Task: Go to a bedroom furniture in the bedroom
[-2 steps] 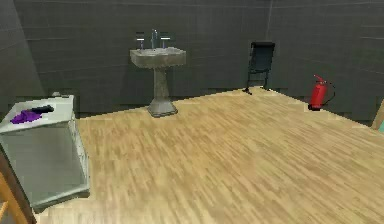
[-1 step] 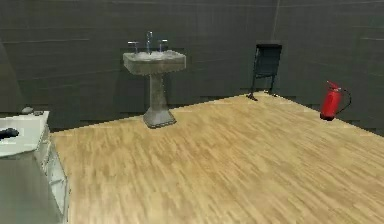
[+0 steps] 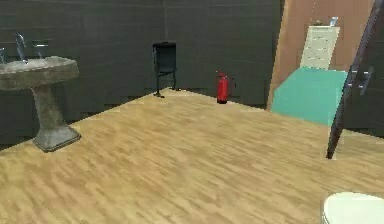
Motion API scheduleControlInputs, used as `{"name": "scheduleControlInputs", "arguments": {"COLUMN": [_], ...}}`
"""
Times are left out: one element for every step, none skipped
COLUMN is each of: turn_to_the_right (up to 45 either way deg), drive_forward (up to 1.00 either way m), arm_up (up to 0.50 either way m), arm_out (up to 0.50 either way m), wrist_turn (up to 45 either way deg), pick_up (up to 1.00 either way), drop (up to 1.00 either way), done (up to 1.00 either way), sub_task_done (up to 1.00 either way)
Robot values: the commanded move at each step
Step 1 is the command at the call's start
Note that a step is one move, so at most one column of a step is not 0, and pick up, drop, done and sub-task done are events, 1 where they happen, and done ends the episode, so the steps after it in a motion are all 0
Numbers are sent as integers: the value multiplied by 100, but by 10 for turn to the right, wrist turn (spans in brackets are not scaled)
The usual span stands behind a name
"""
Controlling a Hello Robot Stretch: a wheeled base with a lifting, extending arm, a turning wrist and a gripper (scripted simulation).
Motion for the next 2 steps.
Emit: {"name": "scheduleControlInputs", "arguments": {"turn_to_the_right": [0,390], "drive_forward": [80,0], "arm_up": [0,0], "arm_out": [0,0], "wrist_turn": [0,0], "pick_up": [0,0], "drop": [0,0], "done": [0,0], "sub_task_done": [0,0]}}
